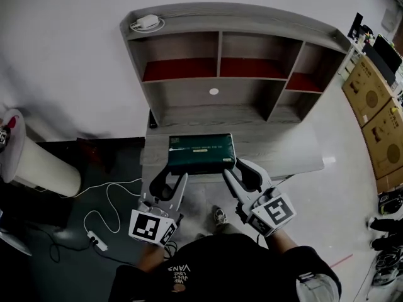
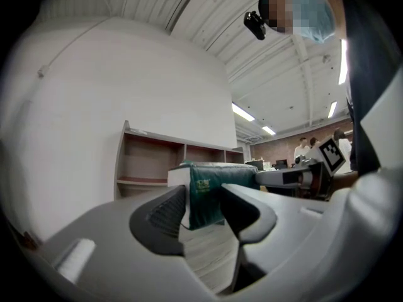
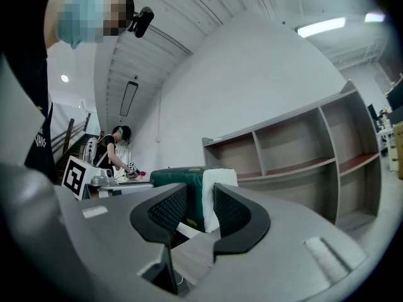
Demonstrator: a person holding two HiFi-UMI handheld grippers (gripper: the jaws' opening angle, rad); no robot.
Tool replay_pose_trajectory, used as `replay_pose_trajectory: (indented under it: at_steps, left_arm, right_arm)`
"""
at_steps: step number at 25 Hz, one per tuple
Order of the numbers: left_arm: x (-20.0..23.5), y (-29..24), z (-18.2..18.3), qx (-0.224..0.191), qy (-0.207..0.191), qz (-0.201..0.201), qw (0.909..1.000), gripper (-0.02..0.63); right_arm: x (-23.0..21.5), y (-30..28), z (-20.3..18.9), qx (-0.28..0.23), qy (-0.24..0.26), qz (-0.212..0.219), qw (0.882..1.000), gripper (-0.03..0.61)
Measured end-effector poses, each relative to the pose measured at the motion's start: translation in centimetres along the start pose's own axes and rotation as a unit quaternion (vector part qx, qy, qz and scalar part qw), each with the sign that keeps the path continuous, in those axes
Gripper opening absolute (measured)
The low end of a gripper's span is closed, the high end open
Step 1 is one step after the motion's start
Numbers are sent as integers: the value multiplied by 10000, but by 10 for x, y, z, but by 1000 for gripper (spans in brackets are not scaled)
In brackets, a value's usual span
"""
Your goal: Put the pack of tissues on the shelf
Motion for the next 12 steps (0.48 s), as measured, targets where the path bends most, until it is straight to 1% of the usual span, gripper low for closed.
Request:
replay_pose_trajectory:
  at_steps: [12]
  left_arm:
    - [23,-76,-10,69,15,609,9981,193]
  right_arm:
    - [-81,-63,20,191,-3,610,9980,130]
Point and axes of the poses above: the fingertips, and each gripper's own axes: y backward along the fingers, x to its left, z out of its top, the point moved 6 cm from there along y, backward along the fingers, and after that the axes turned 7 degrees about -y, right-handed, at the moved point
